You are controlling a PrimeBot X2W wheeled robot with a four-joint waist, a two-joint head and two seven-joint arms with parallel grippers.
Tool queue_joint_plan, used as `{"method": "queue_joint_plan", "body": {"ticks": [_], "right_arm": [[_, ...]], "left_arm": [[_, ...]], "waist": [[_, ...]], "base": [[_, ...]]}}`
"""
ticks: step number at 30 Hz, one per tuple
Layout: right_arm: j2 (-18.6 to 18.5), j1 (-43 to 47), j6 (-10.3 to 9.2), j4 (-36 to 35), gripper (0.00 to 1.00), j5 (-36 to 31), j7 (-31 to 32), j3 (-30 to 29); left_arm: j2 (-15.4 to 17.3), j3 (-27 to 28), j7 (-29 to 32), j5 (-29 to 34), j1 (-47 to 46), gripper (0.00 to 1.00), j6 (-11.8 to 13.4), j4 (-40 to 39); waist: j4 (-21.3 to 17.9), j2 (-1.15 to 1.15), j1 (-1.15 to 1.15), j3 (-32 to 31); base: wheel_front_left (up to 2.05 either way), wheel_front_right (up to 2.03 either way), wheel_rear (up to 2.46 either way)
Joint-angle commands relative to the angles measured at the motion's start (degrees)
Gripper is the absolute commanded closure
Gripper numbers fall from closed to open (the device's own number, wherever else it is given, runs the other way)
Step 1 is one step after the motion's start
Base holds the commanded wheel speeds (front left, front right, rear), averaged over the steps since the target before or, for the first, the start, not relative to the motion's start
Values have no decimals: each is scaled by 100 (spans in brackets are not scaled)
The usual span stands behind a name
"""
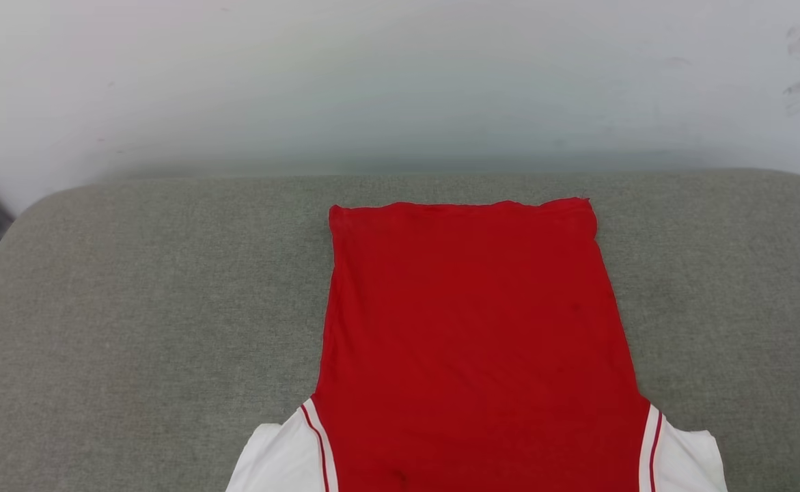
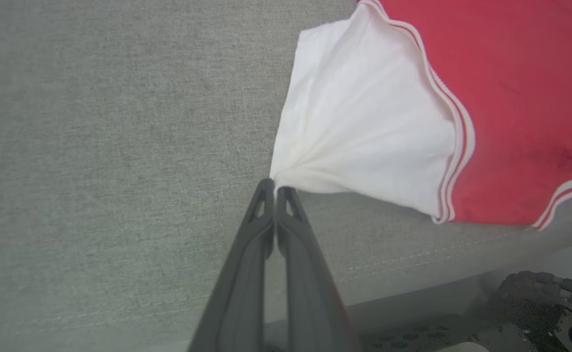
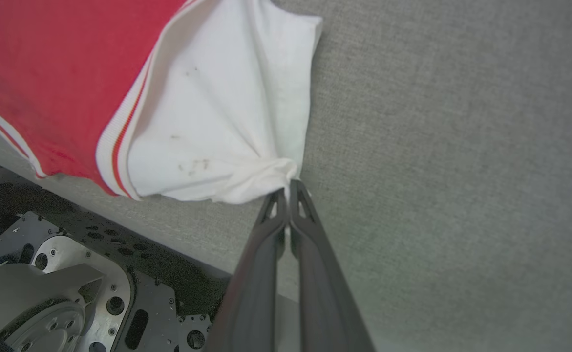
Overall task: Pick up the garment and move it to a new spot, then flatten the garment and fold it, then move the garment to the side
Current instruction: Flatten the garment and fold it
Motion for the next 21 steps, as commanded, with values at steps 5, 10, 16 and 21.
{"method": "queue_joint_plan", "body": {"ticks": [5, 10, 16, 21], "right_arm": [[157, -35, -8, -222, 57, -306, 330, -487], [-9, -195, -6, -690, 0, -275, 694, -1064], [-527, -656, -6, -1421, 0, -145, 1228, -2137], [-723, -1670, -5, -1787, 0, -16, 2008, -2949]], "left_arm": [[-165, -74, 74, 213, -282, 100, 35, -12], [-221, -36, 54, 426, -542, 100, 93, -85], [-270, 132, 4, 719, -857, 100, 246, -357], [-441, 268, -17, 1025, -1226, 100, 239, -474]], "waist": [[34, 0, 1, 128], [204, 0, 1, 334], [514, 0, 1, 853], [799, 0, 1, 1496]], "base": [[0, 0, 0], [0, 0, 0], [0, 0, 0], [0, 0, 0]]}}
